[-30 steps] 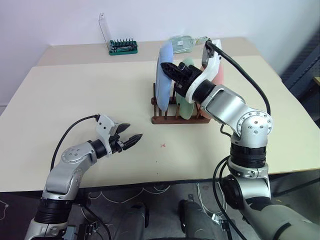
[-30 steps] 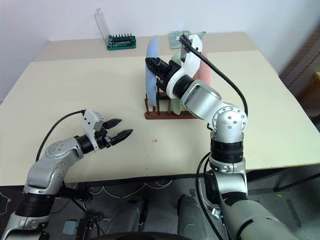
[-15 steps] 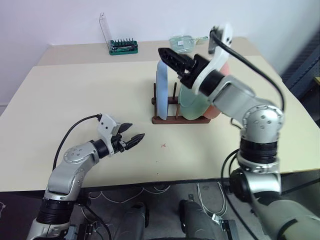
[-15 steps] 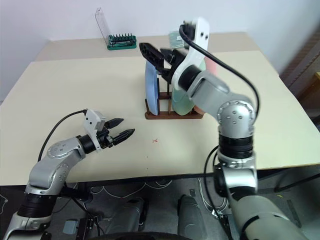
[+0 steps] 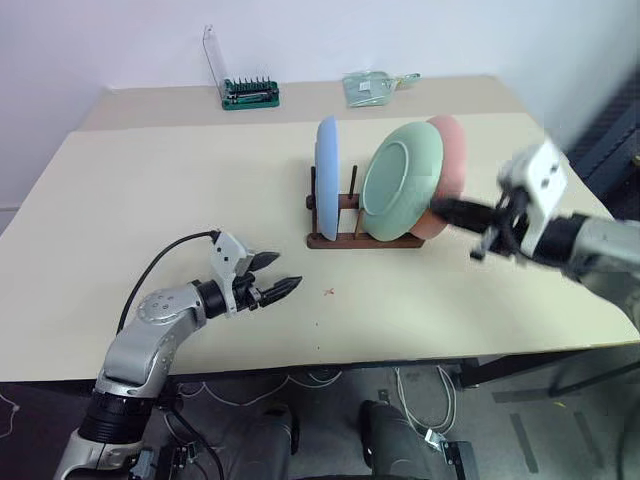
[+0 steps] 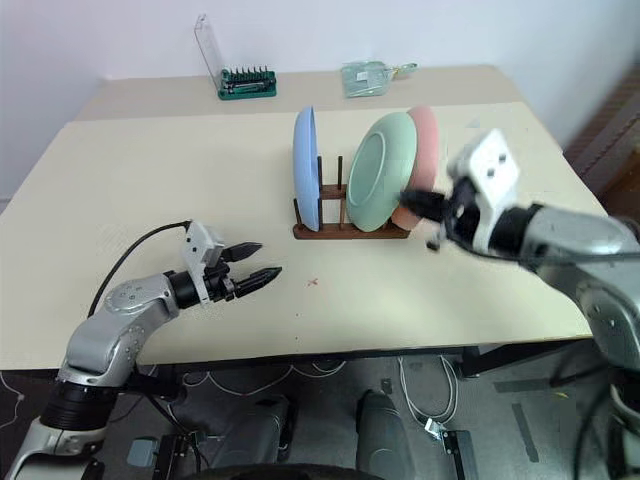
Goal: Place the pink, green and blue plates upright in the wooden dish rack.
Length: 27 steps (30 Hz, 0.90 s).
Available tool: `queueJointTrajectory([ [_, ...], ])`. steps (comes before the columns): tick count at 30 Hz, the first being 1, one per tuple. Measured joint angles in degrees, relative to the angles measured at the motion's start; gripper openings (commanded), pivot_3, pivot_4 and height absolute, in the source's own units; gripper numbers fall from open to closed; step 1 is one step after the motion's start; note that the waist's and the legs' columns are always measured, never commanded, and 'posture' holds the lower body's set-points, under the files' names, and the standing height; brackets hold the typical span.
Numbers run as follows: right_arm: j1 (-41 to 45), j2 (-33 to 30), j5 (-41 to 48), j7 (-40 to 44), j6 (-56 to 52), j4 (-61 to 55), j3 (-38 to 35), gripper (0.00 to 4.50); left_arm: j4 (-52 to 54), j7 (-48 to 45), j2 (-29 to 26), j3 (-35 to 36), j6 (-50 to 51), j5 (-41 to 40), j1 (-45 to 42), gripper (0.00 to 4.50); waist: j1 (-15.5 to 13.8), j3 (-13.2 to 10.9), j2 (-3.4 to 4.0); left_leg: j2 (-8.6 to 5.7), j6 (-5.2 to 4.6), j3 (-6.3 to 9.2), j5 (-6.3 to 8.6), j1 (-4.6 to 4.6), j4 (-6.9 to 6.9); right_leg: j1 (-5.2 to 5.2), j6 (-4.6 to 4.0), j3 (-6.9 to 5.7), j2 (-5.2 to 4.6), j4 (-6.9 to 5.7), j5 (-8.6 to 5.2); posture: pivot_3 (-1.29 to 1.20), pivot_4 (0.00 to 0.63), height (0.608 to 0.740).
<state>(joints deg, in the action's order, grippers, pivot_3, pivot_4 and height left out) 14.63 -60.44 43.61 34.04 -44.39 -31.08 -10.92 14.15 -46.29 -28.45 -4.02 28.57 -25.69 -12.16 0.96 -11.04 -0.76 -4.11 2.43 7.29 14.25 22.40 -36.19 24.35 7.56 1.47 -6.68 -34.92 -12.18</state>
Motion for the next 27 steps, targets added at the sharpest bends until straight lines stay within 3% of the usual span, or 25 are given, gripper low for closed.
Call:
queueJointTrajectory([
  [7,0.3,0.5,-10.0,0.6,2.6,0.8,4.2,0.04,0.6,-0.8,0.8,-1.6,0.6,-0.3,-1.3,3.58,-0.4,0.0,-0.04,0.01,0.0,0.0,0.0,0.02,-0.02,0.0,-0.09,-0.01,-0.03,0.02,-0.05,0.0,0.15,0.74],
  [15,11.2,8.1,-20.4,0.1,5.5,7.8,14.8,0.04,2.0,1.5,1.0,-1.4,1.5,0.0,-0.2,3.58,-0.3,0.0,-0.04,0.0,0.01,0.04,0.0,0.02,0.0,0.02,-0.05,-0.02,-0.02,0.02,-0.02,0.0,0.15,0.74],
  [20,15.1,11.4,-21.5,2.6,6.8,7.4,16.2,0.04,5.0,3.7,1.1,-1.2,3.8,-0.6,0.1,3.58,-0.5,0.0,-0.06,-0.02,0.01,0.11,0.0,0.04,-0.01,0.01,0.06,-0.03,-0.02,0.02,0.04,0.0,0.15,0.74],
  [27,12.8,10.8,-21.9,6.0,7.2,4.6,15.0,0.04,5.3,5.3,1.2,-1.0,4.8,-1.2,0.1,3.58,-0.4,0.0,-0.07,-0.02,0.01,0.11,0.0,0.03,0.0,0.01,0.06,-0.04,-0.02,0.01,0.04,0.0,0.15,0.74],
])
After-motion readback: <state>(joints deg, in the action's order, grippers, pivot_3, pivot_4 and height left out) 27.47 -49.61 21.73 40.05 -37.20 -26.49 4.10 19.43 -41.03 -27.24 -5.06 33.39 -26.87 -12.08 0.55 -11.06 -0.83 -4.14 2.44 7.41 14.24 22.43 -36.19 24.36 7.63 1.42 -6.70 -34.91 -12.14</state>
